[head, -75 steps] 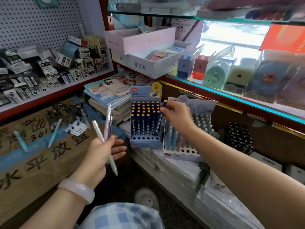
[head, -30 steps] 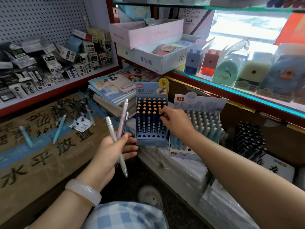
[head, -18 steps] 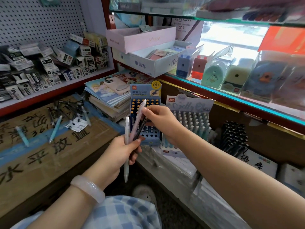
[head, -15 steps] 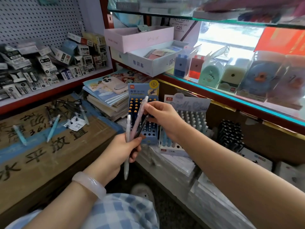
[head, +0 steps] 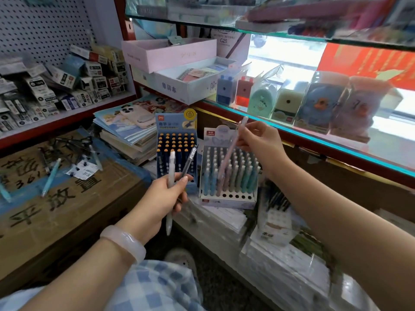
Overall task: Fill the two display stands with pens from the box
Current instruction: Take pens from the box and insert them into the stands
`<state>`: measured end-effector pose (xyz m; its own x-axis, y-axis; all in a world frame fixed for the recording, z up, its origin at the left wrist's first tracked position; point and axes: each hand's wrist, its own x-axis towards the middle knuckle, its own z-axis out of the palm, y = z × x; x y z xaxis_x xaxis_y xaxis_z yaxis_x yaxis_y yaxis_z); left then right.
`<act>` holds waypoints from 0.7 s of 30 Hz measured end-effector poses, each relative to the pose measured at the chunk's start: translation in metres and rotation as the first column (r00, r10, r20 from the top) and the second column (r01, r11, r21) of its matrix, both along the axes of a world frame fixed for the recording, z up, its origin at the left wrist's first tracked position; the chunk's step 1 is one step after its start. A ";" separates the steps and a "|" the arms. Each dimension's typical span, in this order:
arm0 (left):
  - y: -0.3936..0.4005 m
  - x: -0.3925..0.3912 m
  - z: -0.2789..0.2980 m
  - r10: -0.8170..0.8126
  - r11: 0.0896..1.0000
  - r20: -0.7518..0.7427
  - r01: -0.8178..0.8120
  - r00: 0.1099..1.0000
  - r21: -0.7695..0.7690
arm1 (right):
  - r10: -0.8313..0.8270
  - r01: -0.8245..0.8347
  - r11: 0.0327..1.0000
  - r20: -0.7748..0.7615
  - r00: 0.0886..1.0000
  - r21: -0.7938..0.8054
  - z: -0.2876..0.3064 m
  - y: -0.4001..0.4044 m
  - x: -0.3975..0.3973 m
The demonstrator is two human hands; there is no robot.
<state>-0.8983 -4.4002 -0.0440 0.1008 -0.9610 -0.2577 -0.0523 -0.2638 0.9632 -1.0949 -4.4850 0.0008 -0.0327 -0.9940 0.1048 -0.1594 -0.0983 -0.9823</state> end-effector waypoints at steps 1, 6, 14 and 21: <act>0.000 -0.002 0.000 0.002 1.000 -0.011 -0.002 1.000 0.003 | -0.001 0.000 1.000 -0.069 0.998 -0.015 -0.006 0.001 -0.004; 0.001 -0.005 0.005 0.038 0.999 -0.083 -0.037 0.996 0.018 | 0.000 -0.023 0.998 -0.404 0.915 -0.053 -0.042 0.007 -0.016; -0.001 -0.003 0.006 0.018 1.000 -0.104 -0.019 0.994 -0.001 | -0.010 -0.048 0.994 -0.516 0.856 -0.099 -0.074 0.013 -0.008; 0.001 0.005 0.005 0.022 1.000 -0.094 -0.023 0.995 -0.008 | 0.040 -0.073 0.997 -0.618 0.785 -0.028 -0.094 0.010 -0.003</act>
<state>-0.8937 -4.3992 -0.0389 0.0985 -0.9611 -0.2581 0.0448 -0.2548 0.9660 -1.0979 -4.4746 -0.0929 0.1115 -0.9852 0.1303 -0.7222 -0.1704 -0.6703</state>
